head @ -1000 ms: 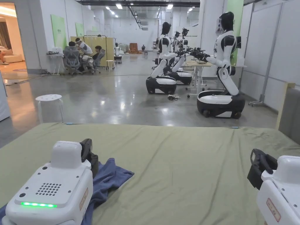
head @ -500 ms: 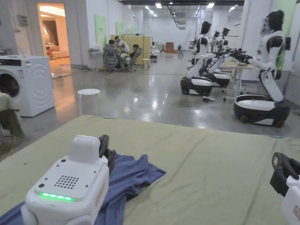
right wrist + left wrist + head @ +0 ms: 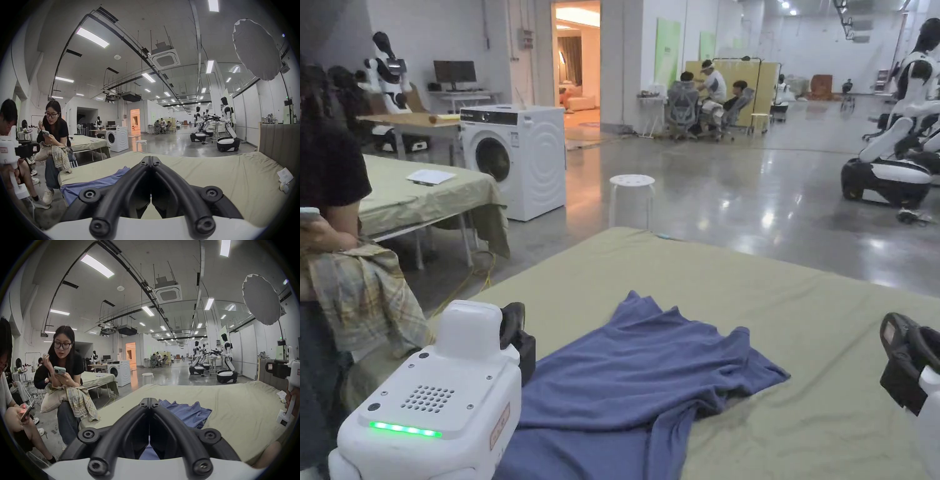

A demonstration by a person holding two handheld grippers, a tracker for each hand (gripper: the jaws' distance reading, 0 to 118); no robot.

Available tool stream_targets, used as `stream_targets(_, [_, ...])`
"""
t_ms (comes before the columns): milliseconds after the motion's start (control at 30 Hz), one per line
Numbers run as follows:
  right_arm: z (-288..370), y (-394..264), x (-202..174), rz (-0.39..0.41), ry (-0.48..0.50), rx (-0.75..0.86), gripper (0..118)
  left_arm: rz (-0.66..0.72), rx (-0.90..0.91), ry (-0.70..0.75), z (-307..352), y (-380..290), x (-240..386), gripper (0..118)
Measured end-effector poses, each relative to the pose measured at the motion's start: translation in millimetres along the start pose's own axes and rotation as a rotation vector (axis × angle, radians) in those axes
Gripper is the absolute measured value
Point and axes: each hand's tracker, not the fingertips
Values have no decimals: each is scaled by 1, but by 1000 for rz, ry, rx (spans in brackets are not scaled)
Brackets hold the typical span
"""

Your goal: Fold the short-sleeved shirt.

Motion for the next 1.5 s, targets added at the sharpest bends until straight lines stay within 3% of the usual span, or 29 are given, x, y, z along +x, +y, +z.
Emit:
stream_targets(233, [-8, -2, 20, 5, -22, -25, 0, -102, -44, -122, -54, 3, 41, 0])
stream_targets(400, [-18, -8, 36, 25, -32, -54, 0, -164, -192, -281, -134, -4, 96, 0])
stream_targets(433, [-21, -9, 38, 31, -34, -59, 0, -182, -225, -306, -150, -6, 108, 9])
stream_targets(467, [-24, -11, 41, 36, -38, -66, 0, -204, -263, -356, -171, -10, 119, 31])
stream_targets(500, [-28, -13, 45, 41, -37, -74, 0, -220, -305, -411, -192, -15, 132, 70])
stream_targets(533, [-31, -15, 46, 45, -40, -80, 0, -247, -339, -435, -209, -22, 143, 117])
stream_targets(600, [-38, -20, 53, 45, -49, -93, 0, -236, -361, -542, -245, -39, 166, 116])
stream_targets(633, [-41, -22, 56, 43, -53, -101, 0, -343, -433, -521, -258, -46, 177, 116])
stream_targets(733, [-51, -32, 64, 38, -71, -130, 0, -467, -572, -559, -303, -94, 205, 116])
stream_targets(833, [-60, -43, 71, 40, -84, -154, 0, -472, -715, -614, -335, -137, 221, 116])
stream_targets(967, [-68, -53, 77, 36, -98, -181, 0, -428, -776, -562, -358, -168, 232, 113])
stream_targets(1067, [-70, -57, 79, 31, -104, -186, 0, -382, -845, -506, -374, -181, 226, 97])
stream_targets(1100, [-70, -57, 79, 31, -104, -187, 0, -346, -849, -488, -378, -180, 221, 97])
stream_targets(1167, [-70, -58, 80, 29, -104, -186, 0, -253, -835, -459, -376, -176, 208, 22])
stream_targets(1200, [-68, -57, 78, 30, -105, -186, 0, -257, -824, -432, -373, -177, 206, 2])
stream_targets(1333, [-66, -58, 77, 16, -102, -189, 0, -395, -853, -517, -357, -179, 214, 2])
stream_targets(1433, [-58, -55, 77, 4, -104, -187, 0, -236, -807, -553, -349, -161, 219, 2])
stream_targets(1500, [-48, -50, 81, 1, -112, -182, 0, -290, -740, -519, -339, -145, 231, 2])
